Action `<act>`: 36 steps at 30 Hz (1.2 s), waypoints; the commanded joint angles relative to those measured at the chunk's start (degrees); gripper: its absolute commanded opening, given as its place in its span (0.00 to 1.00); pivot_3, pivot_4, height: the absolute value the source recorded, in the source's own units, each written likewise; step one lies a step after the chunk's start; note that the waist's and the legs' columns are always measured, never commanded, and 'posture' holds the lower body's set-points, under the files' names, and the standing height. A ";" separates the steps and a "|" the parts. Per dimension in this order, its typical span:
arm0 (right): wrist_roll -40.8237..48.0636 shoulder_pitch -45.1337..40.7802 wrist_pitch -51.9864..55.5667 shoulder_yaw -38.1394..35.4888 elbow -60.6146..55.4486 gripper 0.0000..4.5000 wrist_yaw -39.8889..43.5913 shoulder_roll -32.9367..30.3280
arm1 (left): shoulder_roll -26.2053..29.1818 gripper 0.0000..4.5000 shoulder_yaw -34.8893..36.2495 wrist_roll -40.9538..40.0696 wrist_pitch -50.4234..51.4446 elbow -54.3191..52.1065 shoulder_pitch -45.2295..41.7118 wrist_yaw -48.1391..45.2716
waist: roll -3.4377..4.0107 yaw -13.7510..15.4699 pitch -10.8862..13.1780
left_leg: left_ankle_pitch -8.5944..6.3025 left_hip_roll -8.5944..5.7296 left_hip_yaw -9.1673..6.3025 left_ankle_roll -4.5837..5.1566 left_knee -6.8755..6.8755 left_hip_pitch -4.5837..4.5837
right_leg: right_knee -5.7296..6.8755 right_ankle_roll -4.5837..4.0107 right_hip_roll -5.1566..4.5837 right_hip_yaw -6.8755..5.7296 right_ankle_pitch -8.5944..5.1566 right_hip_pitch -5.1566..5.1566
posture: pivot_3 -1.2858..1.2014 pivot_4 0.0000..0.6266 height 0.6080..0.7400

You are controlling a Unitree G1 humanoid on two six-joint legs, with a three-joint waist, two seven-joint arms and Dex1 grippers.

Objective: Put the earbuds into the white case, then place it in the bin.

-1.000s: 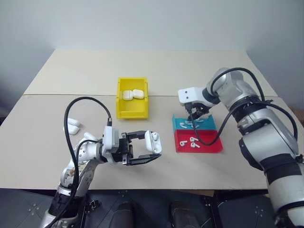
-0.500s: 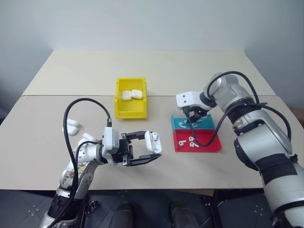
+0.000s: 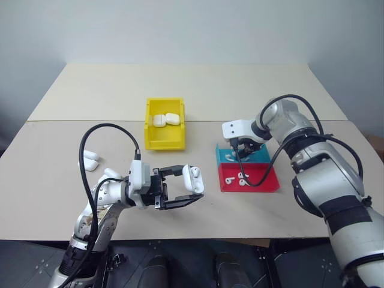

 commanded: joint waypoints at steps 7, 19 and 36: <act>-0.61 0.04 -1.01 -1.29 -0.18 0.57 -0.73 0.10 | 0.41 0.62 0.15 -0.43 -0.18 -2.33 -0.05 0.52 | 0.00 -0.02 0.00 | 0.00 0.00 0.00 0.00 0.00 0.02 | 0.03 0.00 0.00 0.01 0.00 0.00 | 0.52 0.24 1.00; -0.51 0.28 -1.43 -1.40 -0.73 0.48 -0.57 0.21 | 0.79 0.62 0.17 -0.62 0.23 -2.44 -0.20 0.64 | 0.00 -0.05 0.00 | 0.00 0.00 0.00 0.00 0.00 0.04 | 0.06 0.00 0.00 0.01 0.00 0.00 | 0.52 0.24 1.00; -0.81 0.17 -2.05 -1.33 -0.56 0.38 -1.03 0.43 | 0.96 0.62 0.33 -0.64 1.08 -2.48 -0.58 0.77 | 0.00 -0.08 0.00 | 0.00 0.00 0.00 0.00 0.00 0.05 | 0.07 0.00 0.01 0.02 0.00 0.00 | 0.52 0.24 1.00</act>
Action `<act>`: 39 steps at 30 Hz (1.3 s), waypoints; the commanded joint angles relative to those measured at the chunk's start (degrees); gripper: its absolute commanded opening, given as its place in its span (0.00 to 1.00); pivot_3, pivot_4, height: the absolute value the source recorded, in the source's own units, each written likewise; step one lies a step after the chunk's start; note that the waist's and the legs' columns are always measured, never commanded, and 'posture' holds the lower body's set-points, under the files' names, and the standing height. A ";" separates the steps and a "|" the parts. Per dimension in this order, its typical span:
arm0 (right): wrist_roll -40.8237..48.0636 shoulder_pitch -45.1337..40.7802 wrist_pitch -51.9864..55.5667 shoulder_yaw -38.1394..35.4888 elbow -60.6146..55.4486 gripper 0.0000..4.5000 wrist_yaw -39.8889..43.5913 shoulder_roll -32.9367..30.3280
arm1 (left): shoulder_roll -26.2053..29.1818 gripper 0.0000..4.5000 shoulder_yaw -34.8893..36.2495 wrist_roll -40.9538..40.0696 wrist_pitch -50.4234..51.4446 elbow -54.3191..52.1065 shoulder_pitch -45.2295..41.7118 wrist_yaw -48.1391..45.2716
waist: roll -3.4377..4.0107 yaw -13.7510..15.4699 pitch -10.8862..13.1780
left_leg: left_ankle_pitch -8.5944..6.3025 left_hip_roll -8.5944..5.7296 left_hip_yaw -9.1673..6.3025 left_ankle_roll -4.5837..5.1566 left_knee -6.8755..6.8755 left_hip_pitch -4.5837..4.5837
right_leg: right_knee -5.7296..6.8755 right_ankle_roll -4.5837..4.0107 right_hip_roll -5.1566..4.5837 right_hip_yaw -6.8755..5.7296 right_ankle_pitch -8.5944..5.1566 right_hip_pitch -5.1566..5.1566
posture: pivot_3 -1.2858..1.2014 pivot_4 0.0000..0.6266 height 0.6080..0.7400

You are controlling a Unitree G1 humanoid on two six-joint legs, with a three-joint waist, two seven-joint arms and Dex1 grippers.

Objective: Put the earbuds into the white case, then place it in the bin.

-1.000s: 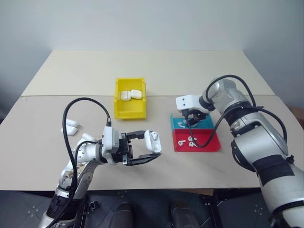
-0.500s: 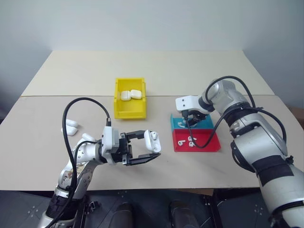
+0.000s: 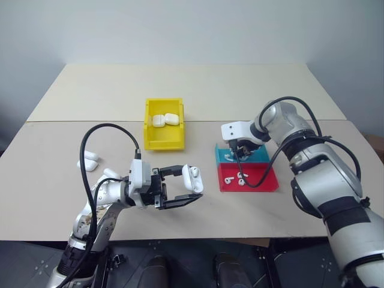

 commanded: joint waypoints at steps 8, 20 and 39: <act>-1.02 -0.39 -1.29 -1.22 -0.47 0.27 -0.45 -0.17 | 0.23 0.62 0.36 -0.49 -0.21 -2.31 -0.56 0.41 | 0.00 0.02 0.00 | 0.00 0.00 0.00 0.00 0.00 0.01 | 0.01 0.00 0.00 0.00 0.00 0.01 | 0.52 0.24 1.00; 0.74 -0.52 -0.07 -3.71 -3.93 0.27 0.94 -2.58 | -0.34 0.62 0.37 -1.25 0.28 -1.83 -1.73 0.48 | 0.01 0.05 0.01 | 0.00 0.00 0.00 0.00 0.00 0.00 | 0.00 0.00 0.00 0.00 0.00 0.01 | 0.52 0.24 1.00; 60.13 28.85 56.60 -63.50 -87.64 0.27 -4.54 -13.04 | -6.12 0.62 -0.99 -6.30 8.70 0.55 -15.61 1.83 | 0.18 1.82 0.14 | -0.01 -0.02 -0.14 0.01 0.07 -0.10 | -0.15 0.01 0.00 -0.08 0.00 0.15 | 0.52 0.24 1.00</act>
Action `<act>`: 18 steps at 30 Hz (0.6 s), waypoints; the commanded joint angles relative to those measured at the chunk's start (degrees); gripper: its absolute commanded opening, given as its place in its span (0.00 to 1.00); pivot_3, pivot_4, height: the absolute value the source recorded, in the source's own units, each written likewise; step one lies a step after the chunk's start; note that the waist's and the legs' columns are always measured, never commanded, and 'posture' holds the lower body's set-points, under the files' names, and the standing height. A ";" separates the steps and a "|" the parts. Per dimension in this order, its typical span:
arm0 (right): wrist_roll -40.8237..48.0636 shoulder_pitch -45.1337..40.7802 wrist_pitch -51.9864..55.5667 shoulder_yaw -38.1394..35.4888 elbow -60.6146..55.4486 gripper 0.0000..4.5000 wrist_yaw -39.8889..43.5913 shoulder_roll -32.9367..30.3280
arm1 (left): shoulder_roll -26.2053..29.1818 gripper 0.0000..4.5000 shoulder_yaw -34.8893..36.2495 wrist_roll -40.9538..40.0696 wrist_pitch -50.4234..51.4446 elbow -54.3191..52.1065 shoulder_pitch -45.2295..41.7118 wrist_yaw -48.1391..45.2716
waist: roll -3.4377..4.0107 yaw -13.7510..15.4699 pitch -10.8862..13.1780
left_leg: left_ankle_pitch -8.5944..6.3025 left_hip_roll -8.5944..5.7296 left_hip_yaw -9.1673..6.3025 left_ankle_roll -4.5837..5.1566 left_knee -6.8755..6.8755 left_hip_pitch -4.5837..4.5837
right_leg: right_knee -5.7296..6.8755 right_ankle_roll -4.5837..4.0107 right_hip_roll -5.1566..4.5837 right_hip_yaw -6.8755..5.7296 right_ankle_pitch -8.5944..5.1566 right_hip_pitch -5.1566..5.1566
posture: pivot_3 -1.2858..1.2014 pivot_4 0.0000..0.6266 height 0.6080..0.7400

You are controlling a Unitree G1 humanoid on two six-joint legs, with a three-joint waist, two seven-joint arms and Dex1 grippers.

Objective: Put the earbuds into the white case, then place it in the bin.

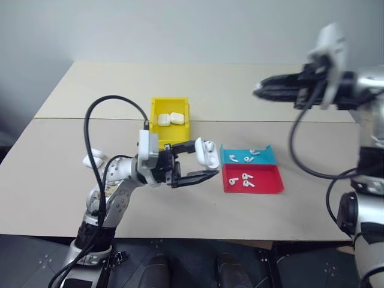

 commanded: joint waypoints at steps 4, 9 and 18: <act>27.66 12.46 9.47 -16.14 -20.98 0.27 -11.55 5.89 | -0.72 0.62 -0.16 -2.27 1.70 -1.40 -2.94 -0.85 | 0.00 -0.20 0.00 | 0.00 -0.01 0.00 0.00 0.03 0.04 | 0.05 0.00 0.00 0.01 0.00 0.04 | 0.52 0.24 1.00; 35.33 19.67 5.47 -13.04 -26.90 0.27 -18.40 9.46 | -1.53 0.62 -0.16 -2.29 1.85 0.04 -4.50 -1.54 | 0.00 -0.40 -0.01 | 0.00 -0.02 0.00 0.00 0.02 0.10 | 0.09 0.01 0.02 0.04 -0.01 0.06 | 0.52 0.24 1.00; 37.38 24.66 -2.17 -2.84 -26.43 0.27 -19.32 10.59 | -2.46 0.62 -0.60 -1.58 1.07 1.26 -4.28 -2.25 | 0.00 -0.28 -0.01 | 0.00 -0.04 0.00 0.00 0.02 0.06 | -0.01 0.02 0.02 0.04 -0.01 0.06 | 0.52 0.24 1.00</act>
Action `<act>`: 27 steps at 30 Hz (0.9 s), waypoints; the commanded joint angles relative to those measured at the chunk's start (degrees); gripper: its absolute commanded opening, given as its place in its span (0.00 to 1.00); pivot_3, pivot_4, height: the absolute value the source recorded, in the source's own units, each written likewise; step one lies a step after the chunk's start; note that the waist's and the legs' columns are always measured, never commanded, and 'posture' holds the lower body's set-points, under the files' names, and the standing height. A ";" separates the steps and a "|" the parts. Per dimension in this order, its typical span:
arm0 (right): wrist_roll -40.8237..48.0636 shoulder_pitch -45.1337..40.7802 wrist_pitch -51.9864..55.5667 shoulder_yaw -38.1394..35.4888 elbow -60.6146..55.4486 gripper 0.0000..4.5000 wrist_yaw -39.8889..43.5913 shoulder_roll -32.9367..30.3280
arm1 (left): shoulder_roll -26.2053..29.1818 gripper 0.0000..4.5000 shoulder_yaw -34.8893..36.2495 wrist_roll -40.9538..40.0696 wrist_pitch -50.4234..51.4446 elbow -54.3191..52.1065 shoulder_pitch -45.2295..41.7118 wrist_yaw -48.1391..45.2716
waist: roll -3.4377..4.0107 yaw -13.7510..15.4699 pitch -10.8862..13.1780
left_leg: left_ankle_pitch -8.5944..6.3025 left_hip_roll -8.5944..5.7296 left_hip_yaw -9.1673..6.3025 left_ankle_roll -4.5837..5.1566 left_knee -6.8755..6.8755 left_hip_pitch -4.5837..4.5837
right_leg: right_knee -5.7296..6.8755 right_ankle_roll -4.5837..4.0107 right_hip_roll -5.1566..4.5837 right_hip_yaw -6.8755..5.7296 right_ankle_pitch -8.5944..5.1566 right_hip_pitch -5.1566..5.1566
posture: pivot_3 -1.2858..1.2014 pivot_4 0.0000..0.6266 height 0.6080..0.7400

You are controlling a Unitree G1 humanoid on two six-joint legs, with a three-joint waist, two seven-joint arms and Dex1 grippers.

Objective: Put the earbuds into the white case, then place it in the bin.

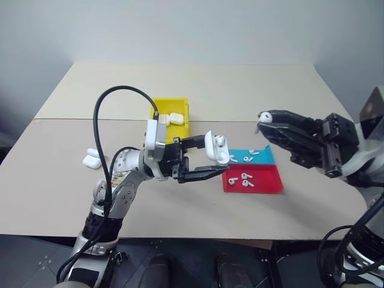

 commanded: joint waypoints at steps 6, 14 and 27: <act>-0.20 0.35 -7.66 9.65 0.94 0.27 1.48 0.85 | -0.83 0.62 -0.26 0.77 -1.36 0.29 -0.74 -0.89 | 0.00 0.02 0.00 | 0.00 0.00 -0.01 0.00 0.00 -0.01 | -0.03 0.00 0.00 -0.01 0.00 0.00 | 0.52 0.24 1.00; -4.76 1.82 -11.66 15.68 2.46 0.27 1.98 -0.28 | -0.91 0.62 -0.03 1.03 -1.59 -0.39 -0.32 -1.22 | 0.00 0.05 0.00 | 0.00 0.00 -0.01 0.00 0.00 -0.04 | -0.09 0.01 0.00 -0.01 0.01 0.00 | 0.52 0.24 1.00; -7.10 4.17 -13.66 18.34 3.27 0.27 2.55 -2.80 | -1.02 0.62 0.11 1.82 -2.09 -0.26 0.18 -1.72 | 0.00 0.11 0.00 | 0.00 0.00 -0.01 0.00 0.00 -0.05 | -0.12 0.05 0.00 -0.01 0.03 0.01 | 0.52 0.24 1.00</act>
